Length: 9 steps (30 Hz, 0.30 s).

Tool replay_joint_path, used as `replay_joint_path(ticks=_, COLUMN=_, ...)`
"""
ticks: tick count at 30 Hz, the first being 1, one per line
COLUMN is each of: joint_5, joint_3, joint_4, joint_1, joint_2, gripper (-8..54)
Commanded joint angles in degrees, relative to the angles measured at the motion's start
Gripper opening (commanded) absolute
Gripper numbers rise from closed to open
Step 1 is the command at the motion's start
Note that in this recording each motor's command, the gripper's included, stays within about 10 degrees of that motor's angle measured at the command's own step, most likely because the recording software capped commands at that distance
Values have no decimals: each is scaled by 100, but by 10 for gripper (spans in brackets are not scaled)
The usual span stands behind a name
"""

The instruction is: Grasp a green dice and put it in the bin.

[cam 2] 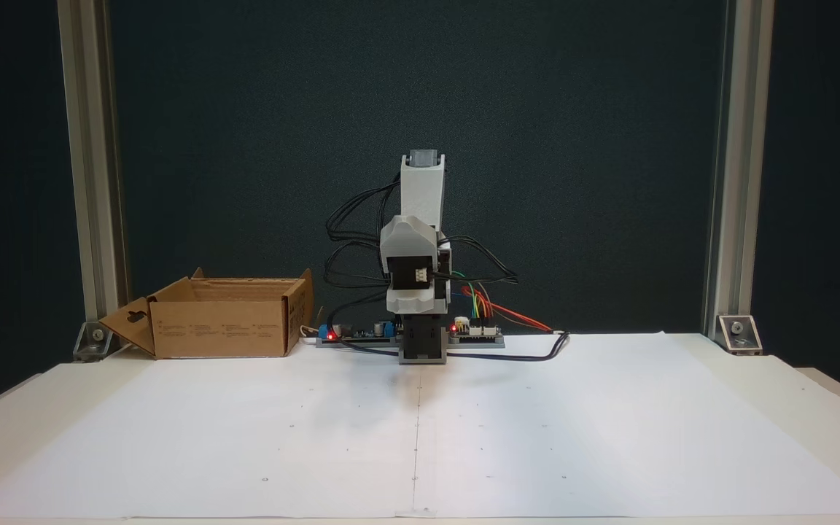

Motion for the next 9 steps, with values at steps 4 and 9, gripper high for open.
replay_joint_path(ticks=4, joint_5=185, joint_3=149, joint_4=-334, joint_1=-62, joint_2=624, gripper=445)
replay_joint_path(ticks=9, joint_5=185, joint_3=229, joint_4=-325, joint_1=-62, joint_2=624, gripper=445)
